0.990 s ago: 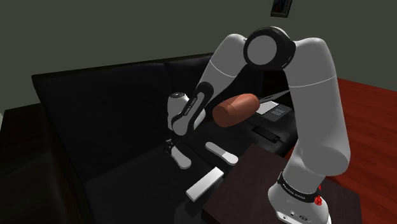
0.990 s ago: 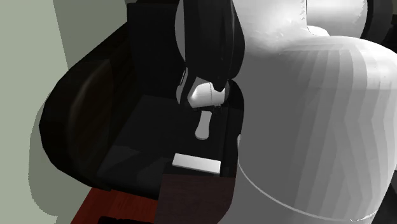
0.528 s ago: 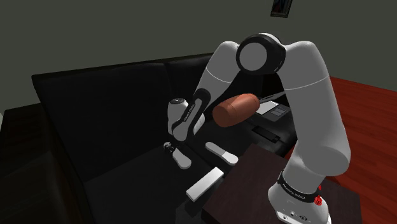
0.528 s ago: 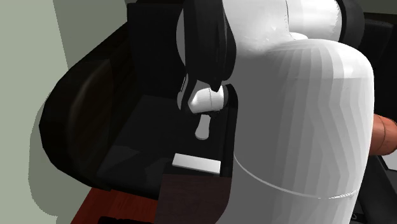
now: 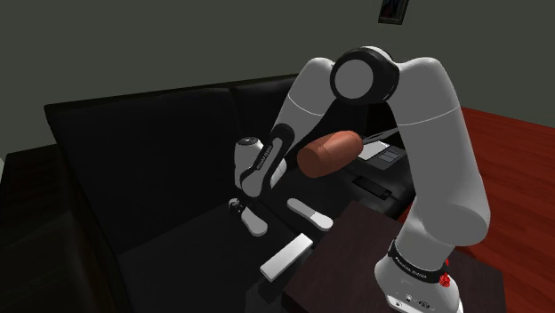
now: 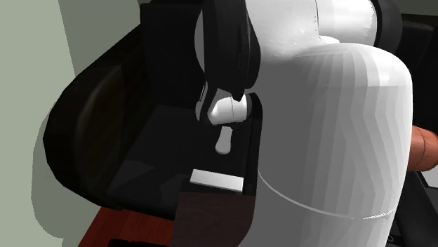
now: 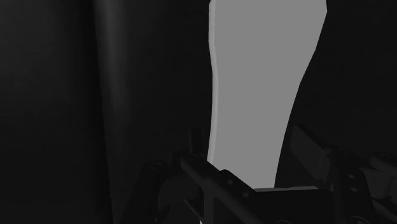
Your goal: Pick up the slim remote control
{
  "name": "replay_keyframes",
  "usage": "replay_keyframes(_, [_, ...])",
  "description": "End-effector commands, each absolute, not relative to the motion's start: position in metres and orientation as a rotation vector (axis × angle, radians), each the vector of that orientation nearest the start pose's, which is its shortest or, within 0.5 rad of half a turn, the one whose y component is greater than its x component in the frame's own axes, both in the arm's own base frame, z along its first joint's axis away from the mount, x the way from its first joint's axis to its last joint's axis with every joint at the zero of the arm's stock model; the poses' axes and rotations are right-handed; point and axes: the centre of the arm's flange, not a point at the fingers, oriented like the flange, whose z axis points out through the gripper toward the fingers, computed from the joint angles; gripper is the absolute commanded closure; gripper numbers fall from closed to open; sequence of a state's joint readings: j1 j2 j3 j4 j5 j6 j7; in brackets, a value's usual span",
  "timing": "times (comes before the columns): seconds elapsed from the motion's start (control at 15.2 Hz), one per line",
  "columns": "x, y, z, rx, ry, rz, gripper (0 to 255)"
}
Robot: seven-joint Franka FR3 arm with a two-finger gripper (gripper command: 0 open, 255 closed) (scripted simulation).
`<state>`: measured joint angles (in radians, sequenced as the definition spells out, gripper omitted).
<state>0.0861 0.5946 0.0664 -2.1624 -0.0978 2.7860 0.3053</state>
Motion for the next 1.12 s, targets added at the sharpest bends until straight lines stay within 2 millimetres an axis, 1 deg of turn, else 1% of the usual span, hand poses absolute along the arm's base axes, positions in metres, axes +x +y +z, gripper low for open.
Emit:
replay_keyframes(0.0, [0.550,0.091,0.119,-3.131,0.113,-0.047,255])
replay_keyframes(0.99, [0.550,0.091,0.198,-3.131,0.113,-0.047,255])
replay_keyframes(1.06, [0.550,0.091,0.199,-3.131,0.113,-0.047,255])
